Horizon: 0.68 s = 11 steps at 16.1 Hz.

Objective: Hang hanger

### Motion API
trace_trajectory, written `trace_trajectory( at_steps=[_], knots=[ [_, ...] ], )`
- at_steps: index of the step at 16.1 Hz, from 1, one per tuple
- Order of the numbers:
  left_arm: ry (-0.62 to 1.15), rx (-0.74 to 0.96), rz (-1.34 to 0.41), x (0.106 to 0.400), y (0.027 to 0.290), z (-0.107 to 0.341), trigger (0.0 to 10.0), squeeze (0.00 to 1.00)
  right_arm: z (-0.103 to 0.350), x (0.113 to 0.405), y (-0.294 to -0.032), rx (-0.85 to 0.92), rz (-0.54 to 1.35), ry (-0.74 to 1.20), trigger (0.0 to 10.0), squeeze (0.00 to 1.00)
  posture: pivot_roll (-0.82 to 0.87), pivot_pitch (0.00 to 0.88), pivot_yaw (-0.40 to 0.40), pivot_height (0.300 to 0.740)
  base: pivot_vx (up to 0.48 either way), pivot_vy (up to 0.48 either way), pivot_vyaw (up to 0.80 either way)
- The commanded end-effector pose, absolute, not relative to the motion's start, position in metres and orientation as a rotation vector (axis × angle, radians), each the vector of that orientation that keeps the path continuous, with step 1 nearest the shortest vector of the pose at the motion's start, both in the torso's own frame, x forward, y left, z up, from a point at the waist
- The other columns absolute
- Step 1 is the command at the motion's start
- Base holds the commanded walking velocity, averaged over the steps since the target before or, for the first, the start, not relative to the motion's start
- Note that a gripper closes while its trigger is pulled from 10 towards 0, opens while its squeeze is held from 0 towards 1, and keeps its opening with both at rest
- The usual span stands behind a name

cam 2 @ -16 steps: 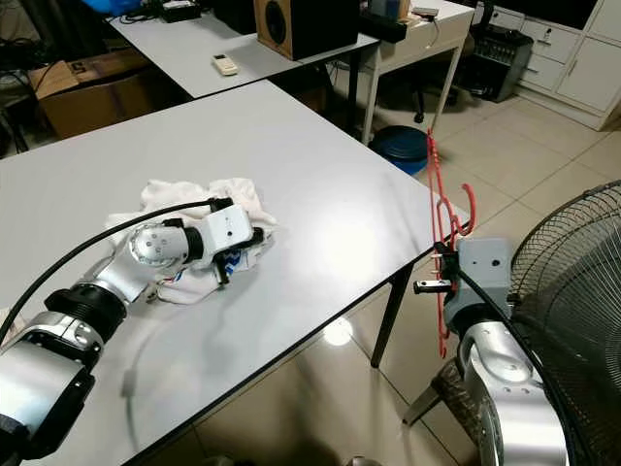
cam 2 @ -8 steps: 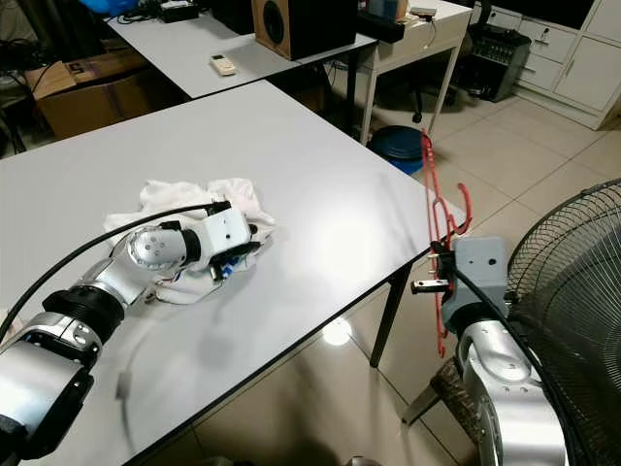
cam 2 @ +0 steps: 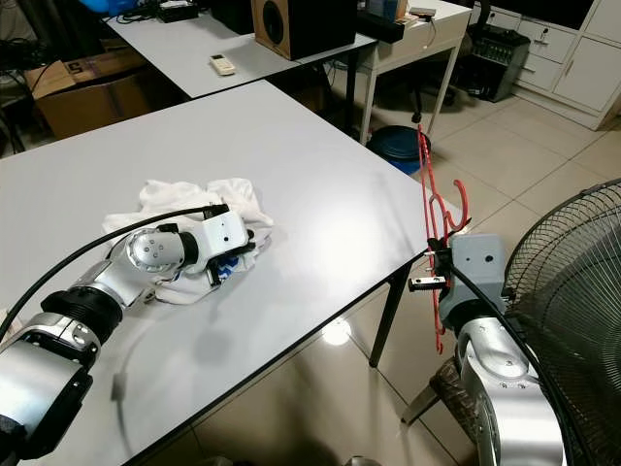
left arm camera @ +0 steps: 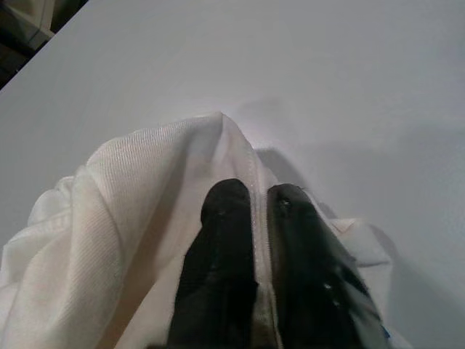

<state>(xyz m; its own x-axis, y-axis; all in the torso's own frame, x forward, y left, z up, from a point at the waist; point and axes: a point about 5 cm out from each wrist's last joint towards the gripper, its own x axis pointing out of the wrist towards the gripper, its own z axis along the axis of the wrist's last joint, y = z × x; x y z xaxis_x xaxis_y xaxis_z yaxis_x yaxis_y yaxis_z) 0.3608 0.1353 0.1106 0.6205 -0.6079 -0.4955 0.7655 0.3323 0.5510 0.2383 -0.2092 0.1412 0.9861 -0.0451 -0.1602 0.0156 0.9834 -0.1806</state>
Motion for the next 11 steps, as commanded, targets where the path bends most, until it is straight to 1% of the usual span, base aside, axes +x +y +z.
trace_trajectory(
  at_steps=[1,4,7,9,10,11],
  knots=[
    [0.226,0.852,-0.886,0.364,0.14,0.115,0.0,0.0,0.143,0.239,-0.209,-0.188,-0.03,0.16,10.0,0.0,-0.2,0.001,0.039,0.74,0.0,0.0,0.0],
    [0.227,0.841,-0.875,0.365,0.141,0.115,0.0,0.0,0.143,0.239,-0.209,-0.186,-0.029,0.161,10.0,0.0,-0.2,0.004,0.038,0.74,0.0,0.0,0.0],
    [0.207,0.77,-0.838,0.367,0.141,0.119,0.0,0.0,0.143,0.24,-0.208,-0.185,-0.028,0.162,10.0,0.0,-0.19,0.004,0.037,0.74,0.0,0.0,0.0],
    [0.115,0.558,-0.747,0.374,0.139,0.136,0.0,0.0,0.143,0.241,-0.208,-0.183,-0.029,0.157,10.0,0.0,-0.19,0.002,0.034,0.74,0.0,0.0,0.0],
    [0.103,0.539,-0.739,0.375,0.139,0.139,0.0,0.0,0.143,0.241,-0.208,-0.182,-0.029,0.156,10.0,0.0,-0.19,0.002,0.034,0.74,0.0,0.0,0.0],
    [0.029,0.424,-0.686,0.382,0.14,0.157,0.0,0.0,0.145,0.242,-0.207,-0.178,-0.023,0.143,10.0,0.0,-0.18,0.001,0.032,0.74,0.0,0.0,0.0]
  ],
)
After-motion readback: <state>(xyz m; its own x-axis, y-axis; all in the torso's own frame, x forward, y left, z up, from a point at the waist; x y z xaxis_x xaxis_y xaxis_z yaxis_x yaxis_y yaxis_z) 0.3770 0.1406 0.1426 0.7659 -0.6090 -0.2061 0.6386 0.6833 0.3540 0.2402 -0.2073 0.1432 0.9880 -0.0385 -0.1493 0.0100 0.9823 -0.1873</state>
